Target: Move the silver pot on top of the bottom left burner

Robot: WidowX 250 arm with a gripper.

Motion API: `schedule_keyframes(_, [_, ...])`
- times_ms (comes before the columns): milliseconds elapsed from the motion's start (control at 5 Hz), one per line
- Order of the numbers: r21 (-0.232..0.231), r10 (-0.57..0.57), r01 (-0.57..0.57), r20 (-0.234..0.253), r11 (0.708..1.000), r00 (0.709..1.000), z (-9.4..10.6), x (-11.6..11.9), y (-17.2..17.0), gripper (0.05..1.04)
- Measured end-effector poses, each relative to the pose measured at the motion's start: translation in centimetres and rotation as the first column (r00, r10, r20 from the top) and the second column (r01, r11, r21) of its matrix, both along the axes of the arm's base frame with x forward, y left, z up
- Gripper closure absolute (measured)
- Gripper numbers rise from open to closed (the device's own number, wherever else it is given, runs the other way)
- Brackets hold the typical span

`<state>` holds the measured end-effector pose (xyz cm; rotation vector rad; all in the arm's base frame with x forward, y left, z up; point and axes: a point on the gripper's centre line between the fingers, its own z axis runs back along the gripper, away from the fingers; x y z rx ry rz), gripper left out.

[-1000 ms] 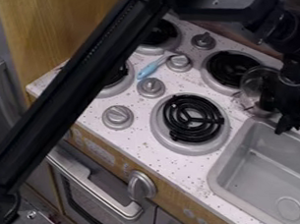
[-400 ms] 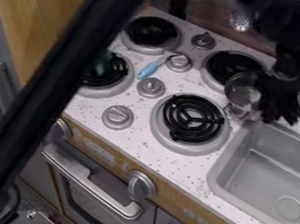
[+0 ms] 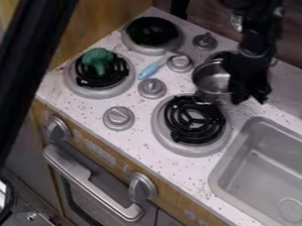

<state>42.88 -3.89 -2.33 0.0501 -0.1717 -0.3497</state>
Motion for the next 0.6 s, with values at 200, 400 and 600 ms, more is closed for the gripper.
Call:
schedule_keyframes(200, [0.032,0.033,-0.032,-0.055,0.999,0.998,-0.3,-2.2,1.5,1.014])
schedule_keyframes(400, [0.070,0.064,-0.057,-0.110,0.996,0.992,-0.9,-4.4,1.8,1.014])
schedule_keyframes(600, [0.083,0.112,-0.103,-0.114,0.991,0.987,-1.4,-5.2,1.3,1.014])
